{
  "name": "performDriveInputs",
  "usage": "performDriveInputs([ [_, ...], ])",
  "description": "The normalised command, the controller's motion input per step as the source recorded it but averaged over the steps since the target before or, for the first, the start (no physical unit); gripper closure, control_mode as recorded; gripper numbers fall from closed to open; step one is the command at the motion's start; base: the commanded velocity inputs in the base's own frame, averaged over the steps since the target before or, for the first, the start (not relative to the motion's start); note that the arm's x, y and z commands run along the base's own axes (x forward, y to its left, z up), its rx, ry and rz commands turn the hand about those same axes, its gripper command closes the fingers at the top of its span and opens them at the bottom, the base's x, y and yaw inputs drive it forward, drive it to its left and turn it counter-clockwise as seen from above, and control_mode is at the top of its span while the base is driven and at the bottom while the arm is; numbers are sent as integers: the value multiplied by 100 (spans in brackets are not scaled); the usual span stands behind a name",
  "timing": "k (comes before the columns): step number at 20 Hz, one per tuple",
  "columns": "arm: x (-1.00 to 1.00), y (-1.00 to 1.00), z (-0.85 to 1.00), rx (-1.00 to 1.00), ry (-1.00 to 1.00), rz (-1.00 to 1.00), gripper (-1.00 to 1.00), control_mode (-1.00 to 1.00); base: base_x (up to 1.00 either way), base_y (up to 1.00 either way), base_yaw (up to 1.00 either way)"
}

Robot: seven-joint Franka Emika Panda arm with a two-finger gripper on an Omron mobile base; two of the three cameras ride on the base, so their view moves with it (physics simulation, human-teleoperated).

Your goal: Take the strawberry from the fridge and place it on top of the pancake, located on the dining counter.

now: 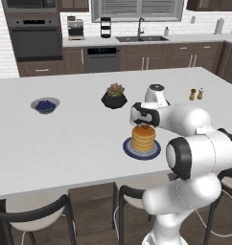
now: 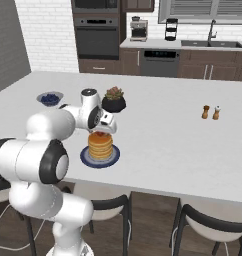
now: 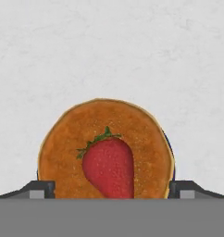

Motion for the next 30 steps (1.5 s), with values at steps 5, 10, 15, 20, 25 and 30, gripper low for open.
performDriveInputs([
  [5, -60, 21, 55, -17, -2, -1, -100, -100, 0, 0, 0],
  [10, -99, 72, 20, -20, 0, 1, -100, -100, 0, 0, 0],
  [15, -100, 97, 0, -7, 0, 3, -100, -100, 0, 0, 0],
  [20, -100, 86, 0, 0, 0, 7, -100, -100, 0, 0, 0],
  [25, -81, 53, -35, 0, 16, 13, -100, -100, 0, 0, 0],
  [30, -11, 28, -89, -3, 29, 3, -100, -100, 0, 0, 0],
])
